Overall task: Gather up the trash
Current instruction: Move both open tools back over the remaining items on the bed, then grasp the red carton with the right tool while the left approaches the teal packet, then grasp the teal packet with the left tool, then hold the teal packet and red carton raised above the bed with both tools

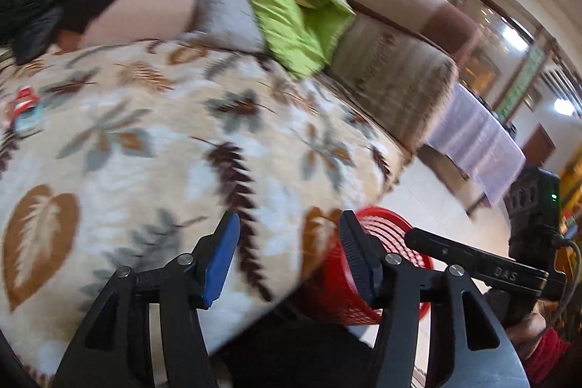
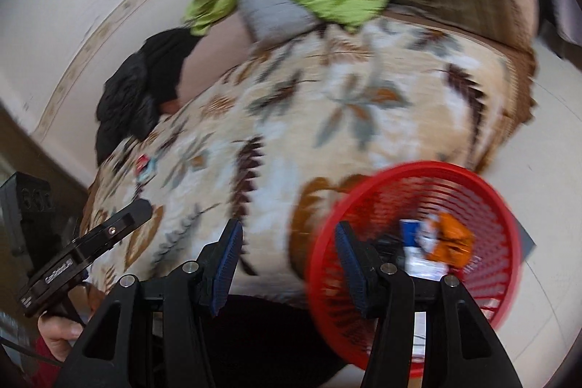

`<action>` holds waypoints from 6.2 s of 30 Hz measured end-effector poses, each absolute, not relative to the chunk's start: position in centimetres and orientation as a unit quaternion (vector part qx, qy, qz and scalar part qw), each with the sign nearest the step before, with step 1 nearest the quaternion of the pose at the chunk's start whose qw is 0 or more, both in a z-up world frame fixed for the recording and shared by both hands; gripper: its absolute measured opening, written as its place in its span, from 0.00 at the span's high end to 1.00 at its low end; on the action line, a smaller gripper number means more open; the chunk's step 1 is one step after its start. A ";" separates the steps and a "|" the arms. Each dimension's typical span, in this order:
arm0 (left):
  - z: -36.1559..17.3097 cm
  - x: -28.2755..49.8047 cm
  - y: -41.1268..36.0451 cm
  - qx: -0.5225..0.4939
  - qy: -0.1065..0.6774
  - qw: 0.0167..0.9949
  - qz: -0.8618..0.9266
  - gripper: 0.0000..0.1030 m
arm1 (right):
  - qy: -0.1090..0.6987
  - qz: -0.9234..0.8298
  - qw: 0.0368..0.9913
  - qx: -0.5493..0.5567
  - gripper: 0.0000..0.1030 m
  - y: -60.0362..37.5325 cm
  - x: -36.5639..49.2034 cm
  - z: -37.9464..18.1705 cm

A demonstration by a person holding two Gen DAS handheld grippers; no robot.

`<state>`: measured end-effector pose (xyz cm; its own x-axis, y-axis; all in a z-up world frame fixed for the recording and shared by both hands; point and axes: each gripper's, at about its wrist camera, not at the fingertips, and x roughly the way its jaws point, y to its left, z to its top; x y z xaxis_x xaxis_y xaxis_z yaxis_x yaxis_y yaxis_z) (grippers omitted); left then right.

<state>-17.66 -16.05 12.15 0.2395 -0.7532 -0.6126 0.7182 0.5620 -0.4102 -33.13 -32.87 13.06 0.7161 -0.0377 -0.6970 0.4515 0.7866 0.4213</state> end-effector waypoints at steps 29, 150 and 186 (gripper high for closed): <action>5.4 5.1 8.7 -0.195 0.406 0.884 -0.124 0.43 | 0.429 0.057 0.889 0.148 0.32 -14.0 4.8 12.7; 9.4 -11.8 -0.7 0.056 0.295 0.939 -0.170 0.78 | 0.340 0.023 0.920 0.194 0.65 -18.1 -14.0 9.7; 9.4 -11.8 -1.1 0.061 0.291 0.939 -0.172 0.78 | 0.336 0.023 0.923 0.187 0.65 -17.9 -14.2 10.0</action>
